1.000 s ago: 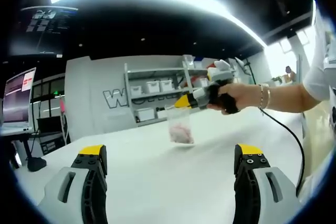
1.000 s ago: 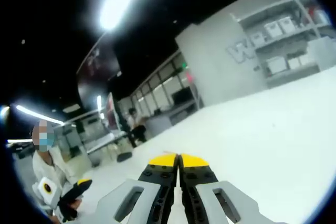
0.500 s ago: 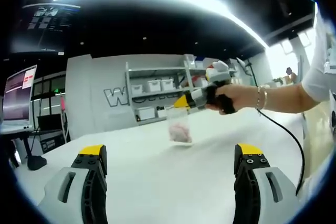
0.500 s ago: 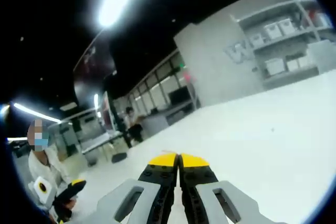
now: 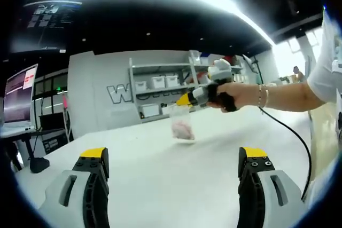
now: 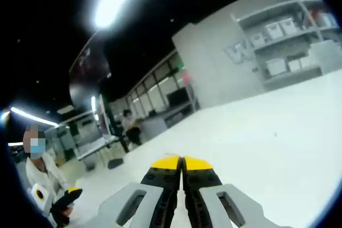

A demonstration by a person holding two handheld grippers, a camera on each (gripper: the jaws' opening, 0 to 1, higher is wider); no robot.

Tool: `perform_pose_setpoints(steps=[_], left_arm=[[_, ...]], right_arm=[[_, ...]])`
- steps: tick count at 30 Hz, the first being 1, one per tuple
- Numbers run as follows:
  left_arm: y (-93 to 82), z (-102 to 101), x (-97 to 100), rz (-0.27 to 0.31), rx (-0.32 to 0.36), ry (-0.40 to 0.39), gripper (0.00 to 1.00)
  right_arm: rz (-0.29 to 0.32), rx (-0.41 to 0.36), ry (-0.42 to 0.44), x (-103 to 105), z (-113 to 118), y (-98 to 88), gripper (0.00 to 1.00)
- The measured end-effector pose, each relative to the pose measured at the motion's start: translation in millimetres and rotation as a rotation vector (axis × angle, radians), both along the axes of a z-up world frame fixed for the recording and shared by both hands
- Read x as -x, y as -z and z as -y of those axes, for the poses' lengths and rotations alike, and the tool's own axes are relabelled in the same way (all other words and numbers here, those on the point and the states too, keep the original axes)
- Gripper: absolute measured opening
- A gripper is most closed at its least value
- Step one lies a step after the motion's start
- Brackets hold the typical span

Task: Open the resealable bag by pulling the two sides of the seal apart until the entire bag opening is separated and visibly accessible.

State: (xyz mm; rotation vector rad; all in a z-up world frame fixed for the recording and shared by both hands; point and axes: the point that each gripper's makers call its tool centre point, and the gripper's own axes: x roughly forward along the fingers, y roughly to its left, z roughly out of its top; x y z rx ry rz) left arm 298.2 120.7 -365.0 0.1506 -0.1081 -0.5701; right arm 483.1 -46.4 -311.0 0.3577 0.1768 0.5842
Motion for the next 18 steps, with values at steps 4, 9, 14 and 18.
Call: perform_pose_setpoints(steps=[4,9,14,18], left_arm=[[0.2,-1,0.0,-0.001,-0.011,0.0,1.0],[-0.6,0,0.5,-0.002,-0.007,0.005,1.0],[-2.2,-2,-0.1,-0.001,-0.002,0.005,1.0],[-3.3,-4,-1.0,0.001,0.001,0.0,1.0]], right_arm=[[-0.008,0.009,0.006,0,0,2.8,0.0],[-0.015,0.01,0.022,-9,4,1.2,0.0],[-0.02,0.02,0.035,-18,6,1.0,0.0],[-0.023,0.029,0.041,-29,7,2.6,0.0]])
